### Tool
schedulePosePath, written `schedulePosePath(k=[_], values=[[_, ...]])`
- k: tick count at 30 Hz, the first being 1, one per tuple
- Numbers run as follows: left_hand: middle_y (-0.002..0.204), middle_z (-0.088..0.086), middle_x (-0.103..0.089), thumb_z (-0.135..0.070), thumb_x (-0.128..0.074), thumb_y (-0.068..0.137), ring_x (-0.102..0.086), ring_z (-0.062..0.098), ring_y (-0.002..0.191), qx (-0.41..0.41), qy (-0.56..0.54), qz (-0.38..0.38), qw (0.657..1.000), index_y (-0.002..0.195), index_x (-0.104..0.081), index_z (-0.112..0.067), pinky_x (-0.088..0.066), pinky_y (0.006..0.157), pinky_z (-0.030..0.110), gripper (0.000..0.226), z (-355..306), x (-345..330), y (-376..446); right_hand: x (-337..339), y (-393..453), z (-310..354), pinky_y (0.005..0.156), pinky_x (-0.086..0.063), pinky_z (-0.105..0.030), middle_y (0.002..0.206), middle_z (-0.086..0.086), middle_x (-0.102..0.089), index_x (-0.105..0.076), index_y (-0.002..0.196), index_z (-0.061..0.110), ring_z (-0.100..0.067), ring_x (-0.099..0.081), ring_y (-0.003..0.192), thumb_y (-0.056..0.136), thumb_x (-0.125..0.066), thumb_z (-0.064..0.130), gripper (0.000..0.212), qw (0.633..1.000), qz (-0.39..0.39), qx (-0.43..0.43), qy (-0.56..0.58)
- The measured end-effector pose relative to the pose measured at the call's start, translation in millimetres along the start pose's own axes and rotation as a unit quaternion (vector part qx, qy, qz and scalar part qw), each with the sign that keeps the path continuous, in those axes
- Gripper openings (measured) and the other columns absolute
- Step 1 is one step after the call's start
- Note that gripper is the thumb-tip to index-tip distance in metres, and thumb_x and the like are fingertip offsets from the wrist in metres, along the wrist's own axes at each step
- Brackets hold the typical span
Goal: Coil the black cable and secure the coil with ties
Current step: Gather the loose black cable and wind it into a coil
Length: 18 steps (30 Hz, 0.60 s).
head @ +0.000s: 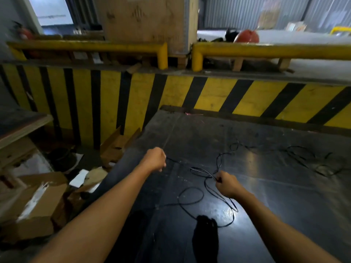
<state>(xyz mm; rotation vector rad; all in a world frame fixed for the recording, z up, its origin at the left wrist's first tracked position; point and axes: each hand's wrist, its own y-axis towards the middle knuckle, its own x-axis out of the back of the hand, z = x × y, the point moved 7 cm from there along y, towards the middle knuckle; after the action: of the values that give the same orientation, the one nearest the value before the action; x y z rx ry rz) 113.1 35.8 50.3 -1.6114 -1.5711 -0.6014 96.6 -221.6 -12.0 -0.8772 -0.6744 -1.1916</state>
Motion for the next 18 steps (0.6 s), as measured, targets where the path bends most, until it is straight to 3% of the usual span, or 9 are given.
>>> schedulePosePath(k=[2,5,7,9,12,13,15,18], values=[[0.088,0.013,-0.072,-0.013,-0.041,0.096,-0.065,0.025,0.063,-0.056,0.0,-0.051,0.997,0.084,-0.061,-0.009,-0.055,0.065,0.035,0.023,-35.8,34.8,-6.3,27.1,-5.9,10.7,0.07,-0.037,-0.031,0.097,-0.015,-0.059,-0.047,0.088,0.01,-0.033,-0.055,0.098,0.086,-0.051,0.013,0.006,1.0,0.007,-0.018,-0.01],[0.084,0.006,-0.071,-0.02,-0.04,0.095,-0.067,0.025,0.07,-0.139,0.025,-0.103,0.985,0.09,-0.065,-0.014,-0.058,0.073,0.044,0.026,-93.2,73.7,-24.4,73.7,-15.6,57.9,0.093,-0.044,-0.037,0.134,-0.017,-0.05,-0.041,0.13,0.007,-0.031,-0.049,0.121,0.081,-0.068,0.029,0.06,0.998,-0.05,0.041,0.013],[0.086,0.005,-0.07,-0.024,-0.041,0.095,-0.066,0.024,0.077,-0.195,0.059,-0.132,0.97,0.091,-0.064,-0.017,-0.056,0.075,0.046,0.025,-132.3,93.1,-43.1,101.5,-31.1,104.5,0.103,-0.039,-0.035,0.141,-0.011,-0.047,-0.037,0.137,0.011,-0.026,-0.045,0.129,0.08,-0.07,0.034,0.07,0.988,-0.092,0.117,0.048],[0.09,0.006,-0.07,-0.025,-0.041,0.096,-0.064,0.024,0.082,-0.247,0.098,-0.159,0.951,0.085,-0.059,-0.019,-0.054,0.075,0.043,0.023,-168.1,108.2,-64.3,118.2,-43.4,140.5,0.1,-0.04,-0.033,0.135,-0.009,-0.052,-0.043,0.133,0.012,-0.024,-0.048,0.126,0.086,-0.064,0.033,0.056,0.979,-0.11,0.162,0.063],[0.092,0.007,-0.068,-0.023,-0.042,0.097,-0.063,0.023,0.083,-0.3,0.118,-0.185,0.928,0.085,-0.059,-0.018,-0.049,0.069,0.039,0.021,-203.8,127.9,-92.1,132.3,-52.4,162.2,0.07,-0.035,-0.028,0.1,-0.011,-0.061,-0.052,0.098,0.011,-0.026,-0.057,0.098,0.096,-0.048,0.024,0.014,0.972,-0.135,0.179,0.063],[0.092,0.006,-0.068,-0.023,-0.043,0.097,-0.062,0.021,0.082,-0.307,0.119,-0.189,0.925,0.086,-0.061,-0.018,-0.05,0.069,0.039,0.021,-209.5,134.8,-98.2,138.4,-54.4,162.2,0.066,-0.033,-0.03,0.094,-0.014,-0.061,-0.05,0.09,0.012,-0.028,-0.057,0.092,0.097,-0.044,0.023,0.015,0.971,-0.154,0.176,0.057],[0.091,0.005,-0.069,-0.022,-0.044,0.096,-0.063,0.019,0.081,-0.301,0.12,-0.169,0.931,0.078,-0.059,-0.022,-0.054,0.074,0.042,0.023,-211.6,145.8,-102.0,154.3,-58.0,156.7,0.07,-0.043,-0.037,0.097,-0.02,-0.065,-0.053,0.088,0.008,-0.035,-0.059,0.092,0.098,-0.041,0.023,0.022,0.967,-0.194,0.161,0.042],[0.085,0.001,-0.067,-0.021,-0.047,0.096,-0.064,0.014,0.074,-0.26,0.111,-0.041,0.958,0.091,-0.062,-0.018,-0.055,0.067,0.032,0.016,-204.7,142.9,-102.0,182.7,-70.8,155.6,0.074,-0.051,-0.05,0.092,-0.02,-0.067,-0.058,0.093,0.006,-0.035,-0.061,0.084,0.098,-0.041,0.026,0.026,0.953,-0.244,0.176,0.036]])
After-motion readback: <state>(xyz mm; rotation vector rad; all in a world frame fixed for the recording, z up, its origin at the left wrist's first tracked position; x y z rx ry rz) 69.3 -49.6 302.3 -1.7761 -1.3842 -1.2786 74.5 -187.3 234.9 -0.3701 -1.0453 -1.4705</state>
